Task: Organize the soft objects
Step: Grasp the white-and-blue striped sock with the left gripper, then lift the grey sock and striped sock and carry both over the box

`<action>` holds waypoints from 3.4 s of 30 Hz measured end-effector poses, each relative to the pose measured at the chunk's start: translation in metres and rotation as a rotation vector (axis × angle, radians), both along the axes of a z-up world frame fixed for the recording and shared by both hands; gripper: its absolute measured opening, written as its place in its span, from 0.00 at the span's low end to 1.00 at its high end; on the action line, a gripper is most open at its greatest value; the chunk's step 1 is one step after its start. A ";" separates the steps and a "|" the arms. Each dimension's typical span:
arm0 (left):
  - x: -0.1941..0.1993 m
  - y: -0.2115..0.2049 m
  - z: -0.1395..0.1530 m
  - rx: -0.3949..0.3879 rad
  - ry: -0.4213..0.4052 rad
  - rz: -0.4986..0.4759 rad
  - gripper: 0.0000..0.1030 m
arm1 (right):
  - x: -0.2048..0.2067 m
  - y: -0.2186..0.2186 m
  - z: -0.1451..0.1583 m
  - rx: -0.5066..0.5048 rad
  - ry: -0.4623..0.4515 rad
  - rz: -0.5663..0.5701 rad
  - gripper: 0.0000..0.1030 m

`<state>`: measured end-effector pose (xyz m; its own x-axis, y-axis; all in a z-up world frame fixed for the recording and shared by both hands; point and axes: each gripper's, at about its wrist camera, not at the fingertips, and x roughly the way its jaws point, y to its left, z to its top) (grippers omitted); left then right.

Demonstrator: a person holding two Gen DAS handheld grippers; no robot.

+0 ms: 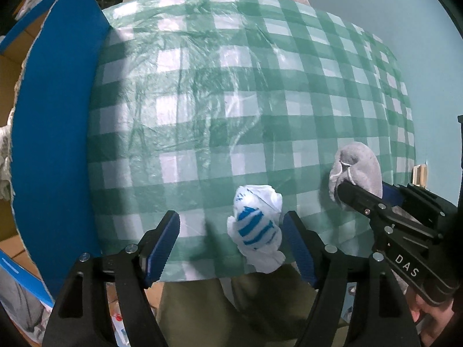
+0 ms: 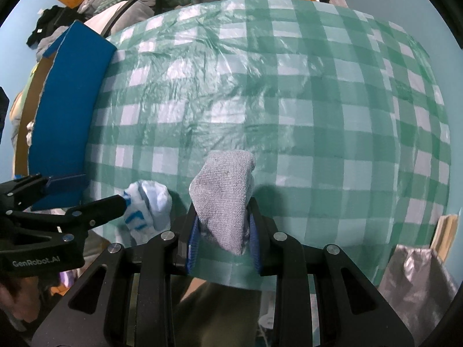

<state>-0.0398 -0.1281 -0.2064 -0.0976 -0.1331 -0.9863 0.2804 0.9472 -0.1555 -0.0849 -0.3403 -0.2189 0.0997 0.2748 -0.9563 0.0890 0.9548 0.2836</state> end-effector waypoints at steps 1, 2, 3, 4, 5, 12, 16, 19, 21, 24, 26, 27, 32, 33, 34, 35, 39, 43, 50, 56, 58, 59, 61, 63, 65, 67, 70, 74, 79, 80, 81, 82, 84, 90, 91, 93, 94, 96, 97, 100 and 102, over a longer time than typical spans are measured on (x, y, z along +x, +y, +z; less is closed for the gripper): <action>-0.002 -0.001 -0.001 -0.001 -0.001 0.000 0.76 | -0.002 -0.001 0.000 -0.001 0.001 -0.003 0.27; -0.003 -0.003 -0.002 -0.003 -0.001 0.001 0.76 | -0.003 -0.002 0.000 -0.002 0.001 -0.005 0.27; -0.005 -0.003 -0.003 -0.005 0.001 0.003 0.76 | -0.004 -0.003 0.000 -0.002 0.001 -0.007 0.27; -0.005 -0.004 -0.005 -0.007 0.004 0.008 0.76 | -0.005 -0.004 0.000 -0.002 0.001 -0.007 0.27; -0.006 -0.002 -0.005 -0.009 0.007 0.011 0.76 | -0.006 -0.005 -0.001 -0.002 0.002 -0.007 0.27; -0.013 0.000 -0.026 0.006 0.057 0.041 0.77 | -0.009 -0.009 -0.003 -0.008 0.005 0.002 0.27; -0.015 -0.002 -0.040 0.024 0.076 0.036 0.77 | -0.010 -0.010 -0.004 -0.011 0.007 0.005 0.27; -0.015 -0.008 -0.048 0.032 0.090 0.042 0.77 | -0.009 -0.010 -0.005 -0.012 0.010 0.009 0.27; -0.014 -0.008 -0.053 0.030 0.099 0.051 0.77 | -0.009 -0.010 -0.005 -0.014 0.010 0.014 0.27; -0.015 -0.010 -0.060 0.028 0.105 0.056 0.77 | -0.008 -0.009 -0.005 -0.015 0.009 0.018 0.27; -0.015 -0.011 -0.061 0.032 0.091 0.046 0.77 | -0.008 -0.008 -0.005 -0.014 0.010 0.020 0.27; -0.016 -0.013 -0.061 0.030 0.087 0.039 0.76 | -0.009 -0.008 -0.005 -0.014 0.010 0.021 0.27; -0.016 -0.029 -0.060 0.051 0.064 0.001 0.62 | -0.008 -0.006 -0.004 -0.012 0.007 0.026 0.27; -0.017 -0.031 -0.059 0.052 0.062 -0.006 0.54 | -0.007 -0.005 -0.004 -0.012 0.006 0.026 0.27; -0.016 -0.033 -0.058 0.049 0.062 -0.015 0.47 | -0.007 -0.005 -0.004 -0.013 0.005 0.027 0.27; -0.016 -0.034 -0.057 0.046 0.065 -0.021 0.47 | -0.006 -0.005 -0.003 -0.013 0.003 0.027 0.27; -0.014 -0.035 -0.052 0.045 0.047 -0.033 0.45 | -0.004 -0.004 0.001 -0.012 -0.004 0.029 0.27; -0.012 -0.037 -0.038 0.040 0.012 -0.051 0.45 | -0.001 -0.002 0.005 -0.011 -0.014 0.030 0.27; -0.006 -0.041 -0.006 0.049 -0.073 -0.087 0.45 | 0.005 0.005 0.018 -0.005 -0.032 0.034 0.27; -0.004 -0.030 0.024 0.060 -0.113 -0.093 0.45 | 0.012 0.011 0.033 0.008 -0.059 0.038 0.27; 0.002 -0.031 0.036 0.061 -0.132 -0.097 0.45 | 0.015 0.014 0.039 0.011 -0.068 0.040 0.27; 0.002 -0.031 0.041 0.061 -0.143 -0.098 0.45 | 0.017 0.015 0.041 0.013 -0.073 0.041 0.27; 0.005 -0.028 0.047 0.060 -0.165 -0.102 0.45 | 0.020 0.018 0.047 0.017 -0.084 0.044 0.27; 0.005 -0.028 0.056 0.059 -0.184 -0.103 0.45 | 0.024 0.022 0.051 0.019 -0.092 0.047 0.27; 0.007 -0.020 0.059 0.059 -0.198 -0.103 0.45 | 0.027 0.026 0.057 0.023 -0.101 0.052 0.27; 0.011 -0.011 0.067 0.060 -0.216 -0.102 0.45 | 0.031 0.031 0.063 0.027 -0.112 0.058 0.27; 0.017 -0.002 0.080 0.060 -0.237 -0.096 0.45 | 0.037 0.038 0.070 0.031 -0.127 0.068 0.27; 0.019 0.005 0.088 0.063 -0.261 -0.092 0.45 | 0.043 0.047 0.079 0.035 -0.144 0.082 0.27; 0.023 0.017 0.094 0.073 -0.279 -0.082 0.45 | 0.052 0.059 0.087 0.036 -0.161 0.107 0.27; 0.024 0.020 0.095 0.073 -0.280 -0.076 0.45 | 0.053 0.060 0.089 0.036 -0.163 0.111 0.27; 0.025 0.025 0.097 0.072 -0.280 -0.065 0.45 | 0.055 0.063 0.091 0.037 -0.167 0.116 0.27; 0.026 0.027 0.098 0.072 -0.279 -0.058 0.45 | 0.057 0.067 0.094 0.040 -0.171 0.123 0.27; 0.028 0.036 0.101 0.072 -0.283 -0.039 0.45 | 0.060 0.071 0.097 0.046 -0.176 0.131 0.27; 0.034 0.062 0.112 0.076 -0.293 0.017 0.45 | 0.072 0.093 0.106 0.052 -0.195 0.177 0.27; 0.035 0.067 0.115 0.076 -0.298 0.028 0.45 | 0.074 0.098 0.108 0.054 -0.200 0.188 0.27; 0.037 0.076 0.121 0.075 -0.306 0.046 0.45 | 0.077 0.108 0.111 0.058 -0.207 0.205 0.27; 0.039 0.081 0.123 0.075 -0.311 0.058 0.45 | 0.079 0.114 0.113 0.060 -0.210 0.218 0.27; 0.041 0.091 0.127 0.078 -0.317 0.080 0.45 | 0.081 0.124 0.114 0.065 -0.216 0.237 0.27; 0.042 0.095 0.128 0.081 -0.320 0.088 0.45 | 0.083 0.131 0.115 0.069 -0.219 0.250 0.27; 0.046 0.110 0.129 0.093 -0.327 0.114 0.45 | 0.088 0.148 0.117 0.075 -0.224 0.278 0.27; 0.048 0.121 0.129 0.100 -0.325 0.135 0.45 | 0.091 0.158 0.118 0.080 -0.224 0.290 0.27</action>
